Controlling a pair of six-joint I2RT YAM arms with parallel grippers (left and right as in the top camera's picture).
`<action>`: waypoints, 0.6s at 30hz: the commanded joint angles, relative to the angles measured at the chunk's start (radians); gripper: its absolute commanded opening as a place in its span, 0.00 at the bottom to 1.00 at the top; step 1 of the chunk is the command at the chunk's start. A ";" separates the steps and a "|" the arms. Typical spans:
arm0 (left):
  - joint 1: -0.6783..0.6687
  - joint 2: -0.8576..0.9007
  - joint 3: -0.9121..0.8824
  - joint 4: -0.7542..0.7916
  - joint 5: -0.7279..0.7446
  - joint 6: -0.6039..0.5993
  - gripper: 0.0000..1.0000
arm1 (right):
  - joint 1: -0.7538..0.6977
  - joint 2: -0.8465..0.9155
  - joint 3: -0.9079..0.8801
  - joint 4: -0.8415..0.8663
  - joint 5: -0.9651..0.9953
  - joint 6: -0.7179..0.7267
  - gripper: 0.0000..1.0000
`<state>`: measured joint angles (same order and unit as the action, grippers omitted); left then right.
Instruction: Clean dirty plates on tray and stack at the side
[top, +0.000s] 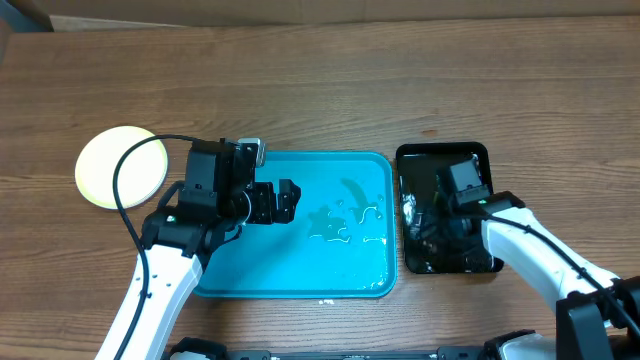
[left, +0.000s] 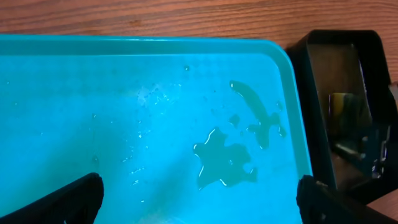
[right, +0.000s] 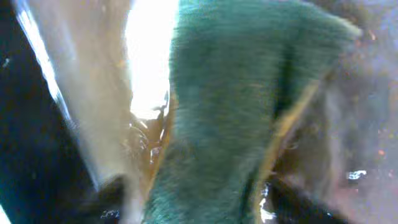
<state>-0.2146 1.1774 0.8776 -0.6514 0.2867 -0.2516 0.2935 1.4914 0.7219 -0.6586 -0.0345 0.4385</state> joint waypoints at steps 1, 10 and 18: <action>-0.002 0.019 0.011 0.000 -0.010 0.009 1.00 | 0.007 -0.009 0.026 0.000 0.119 0.018 1.00; -0.002 0.029 0.011 0.000 -0.010 0.009 1.00 | -0.010 -0.009 0.026 0.169 0.147 0.061 1.00; -0.002 0.029 0.011 0.000 -0.010 0.009 1.00 | -0.009 -0.009 -0.002 0.211 0.210 0.139 1.00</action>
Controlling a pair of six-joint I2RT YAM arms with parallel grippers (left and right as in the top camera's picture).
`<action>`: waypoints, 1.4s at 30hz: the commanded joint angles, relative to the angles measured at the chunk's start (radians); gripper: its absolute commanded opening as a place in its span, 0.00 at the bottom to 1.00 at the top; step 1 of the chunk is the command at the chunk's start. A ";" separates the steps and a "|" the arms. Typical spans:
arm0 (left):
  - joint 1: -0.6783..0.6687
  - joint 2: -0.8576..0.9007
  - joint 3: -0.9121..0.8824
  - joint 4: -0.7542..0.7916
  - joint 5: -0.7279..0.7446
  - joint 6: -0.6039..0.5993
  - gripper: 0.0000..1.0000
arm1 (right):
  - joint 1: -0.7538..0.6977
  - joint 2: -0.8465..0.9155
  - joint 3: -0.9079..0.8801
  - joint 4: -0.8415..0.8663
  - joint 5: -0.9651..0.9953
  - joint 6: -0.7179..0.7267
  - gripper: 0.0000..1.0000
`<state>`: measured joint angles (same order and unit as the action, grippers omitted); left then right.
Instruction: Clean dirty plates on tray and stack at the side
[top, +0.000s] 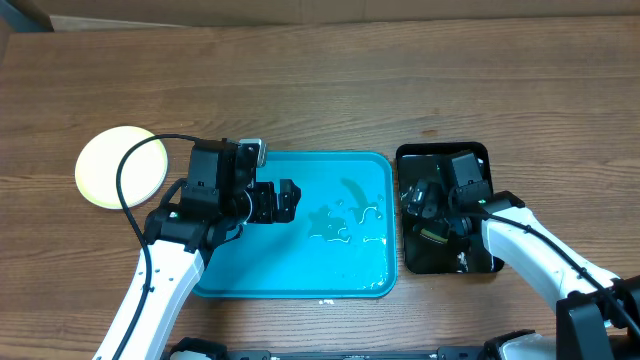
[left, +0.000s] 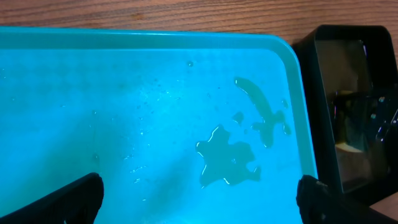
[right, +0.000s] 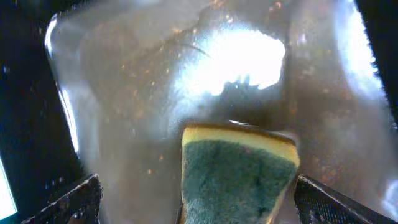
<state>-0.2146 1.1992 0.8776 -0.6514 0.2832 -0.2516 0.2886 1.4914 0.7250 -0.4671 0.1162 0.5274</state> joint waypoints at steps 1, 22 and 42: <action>-0.002 0.007 0.011 0.000 -0.006 0.009 1.00 | -0.003 -0.009 -0.015 0.031 0.064 0.050 1.00; -0.002 0.007 0.011 0.000 -0.006 0.009 1.00 | -0.003 -0.009 -0.075 0.098 0.075 0.049 0.80; -0.002 0.007 0.011 0.000 -0.006 0.009 1.00 | -0.003 -0.073 0.131 -0.113 0.074 -0.137 1.00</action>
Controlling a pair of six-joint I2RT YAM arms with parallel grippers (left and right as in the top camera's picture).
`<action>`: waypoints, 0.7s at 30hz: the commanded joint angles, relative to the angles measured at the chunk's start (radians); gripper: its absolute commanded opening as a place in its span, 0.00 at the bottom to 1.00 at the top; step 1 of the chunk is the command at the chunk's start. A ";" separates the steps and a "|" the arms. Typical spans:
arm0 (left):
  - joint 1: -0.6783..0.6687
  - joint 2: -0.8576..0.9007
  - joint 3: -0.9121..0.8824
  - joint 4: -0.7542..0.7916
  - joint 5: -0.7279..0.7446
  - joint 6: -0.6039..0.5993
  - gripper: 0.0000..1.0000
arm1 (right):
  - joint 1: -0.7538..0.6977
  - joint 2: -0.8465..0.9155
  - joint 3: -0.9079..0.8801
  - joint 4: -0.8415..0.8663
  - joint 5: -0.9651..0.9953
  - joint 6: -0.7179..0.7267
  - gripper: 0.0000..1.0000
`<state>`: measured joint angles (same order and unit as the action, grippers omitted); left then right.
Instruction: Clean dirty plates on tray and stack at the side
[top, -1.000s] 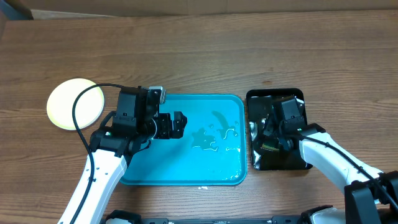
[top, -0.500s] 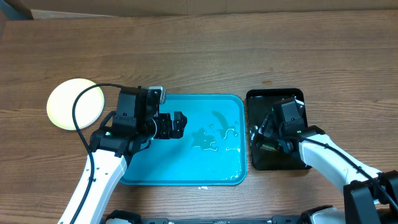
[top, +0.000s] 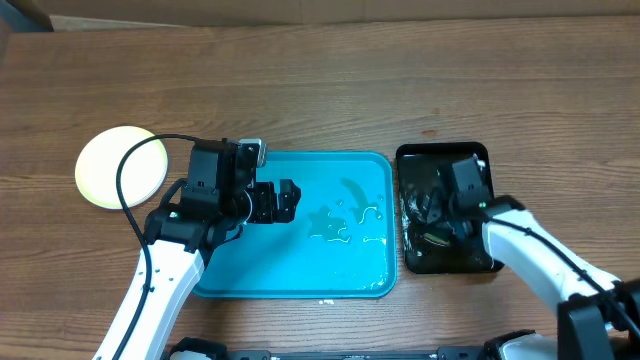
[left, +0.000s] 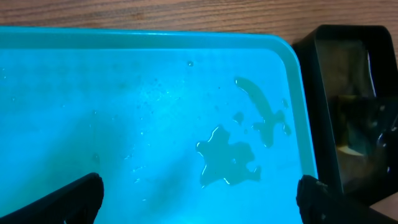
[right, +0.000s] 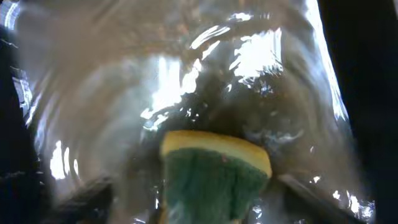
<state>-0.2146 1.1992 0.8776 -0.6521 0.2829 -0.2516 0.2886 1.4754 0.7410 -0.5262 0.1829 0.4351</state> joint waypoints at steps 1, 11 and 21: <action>-0.002 0.007 0.011 0.001 -0.006 0.009 1.00 | -0.003 -0.068 0.152 -0.097 0.008 -0.044 1.00; -0.002 0.007 0.011 0.001 -0.006 0.009 1.00 | -0.003 -0.142 0.399 -0.298 0.007 -0.043 1.00; -0.002 0.007 0.011 0.001 -0.006 0.009 1.00 | -0.003 -0.139 0.398 -0.294 0.007 -0.043 1.00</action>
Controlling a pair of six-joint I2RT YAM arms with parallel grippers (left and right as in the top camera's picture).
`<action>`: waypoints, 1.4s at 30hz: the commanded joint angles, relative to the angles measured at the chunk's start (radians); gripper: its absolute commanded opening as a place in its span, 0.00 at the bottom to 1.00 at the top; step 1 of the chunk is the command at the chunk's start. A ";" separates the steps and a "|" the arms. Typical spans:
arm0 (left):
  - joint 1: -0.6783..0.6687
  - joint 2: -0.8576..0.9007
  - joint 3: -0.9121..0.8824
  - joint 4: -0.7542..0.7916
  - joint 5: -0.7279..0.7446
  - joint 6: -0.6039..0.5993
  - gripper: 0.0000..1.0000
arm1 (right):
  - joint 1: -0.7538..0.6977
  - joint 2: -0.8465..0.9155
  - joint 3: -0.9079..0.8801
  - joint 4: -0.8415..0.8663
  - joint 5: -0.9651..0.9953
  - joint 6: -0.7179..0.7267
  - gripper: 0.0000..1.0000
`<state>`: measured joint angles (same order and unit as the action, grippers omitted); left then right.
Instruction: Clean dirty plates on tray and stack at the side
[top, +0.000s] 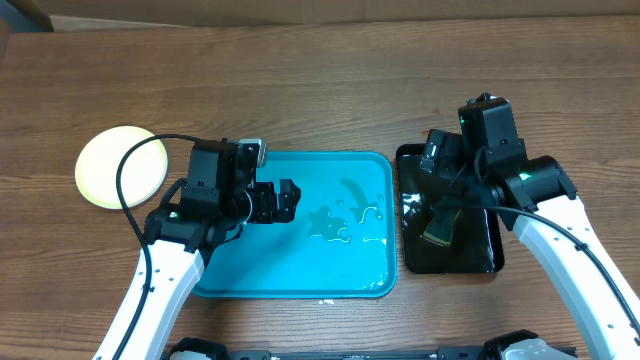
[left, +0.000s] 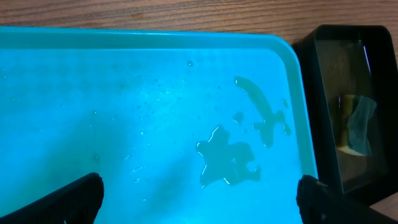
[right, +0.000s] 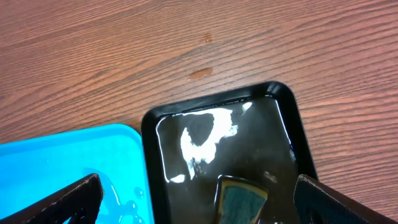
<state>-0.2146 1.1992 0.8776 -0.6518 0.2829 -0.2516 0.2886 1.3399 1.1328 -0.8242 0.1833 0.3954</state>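
Note:
The blue tray (top: 230, 270) holds no plate, only puddles of water (left: 227, 158). A pale yellow plate (top: 120, 167) lies on the table to the tray's left. My left gripper (top: 288, 200) hovers open over the tray's middle, its fingertips (left: 81, 196) wide apart with nothing between them. My right gripper (top: 447, 180) is raised above the black tub (top: 492, 262) and stands open and empty (right: 196, 193). The green and yellow sponge (right: 242, 199) lies in the tub's water below it; the sponge (left: 354, 124) also shows in the left wrist view.
The black tub (right: 149, 155) sits close against the tray's right rim (right: 140, 134). Bare wooden table (top: 330, 90) stretches behind the tray and the tub. A black cable (top: 135, 160) loops over the plate's right edge.
My right gripper was low in the tub just over the sponge in rippling water; now it is high above the tub, still open, and the sponge stays in the water. The left arm has not moved.
My right gripper was deep in the tub with the sponge filling its view. Then it stood open with the sponge in the water below it, then low over it again, and now it is lifted clear. My left gripper stayed open over the wet tray throughout.

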 joint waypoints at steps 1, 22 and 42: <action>-0.002 0.007 0.011 0.000 -0.006 0.009 1.00 | -0.003 -0.004 0.006 0.004 0.007 -0.003 1.00; -0.002 0.007 0.011 0.000 -0.006 0.009 1.00 | -0.003 -0.543 -0.015 0.011 0.088 -0.008 1.00; -0.002 0.007 0.011 0.001 -0.006 0.009 1.00 | -0.182 -1.235 -0.611 0.718 -0.050 -0.093 1.00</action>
<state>-0.2146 1.1992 0.8776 -0.6529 0.2829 -0.2516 0.1204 0.1349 0.6510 -0.2436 0.2584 0.3264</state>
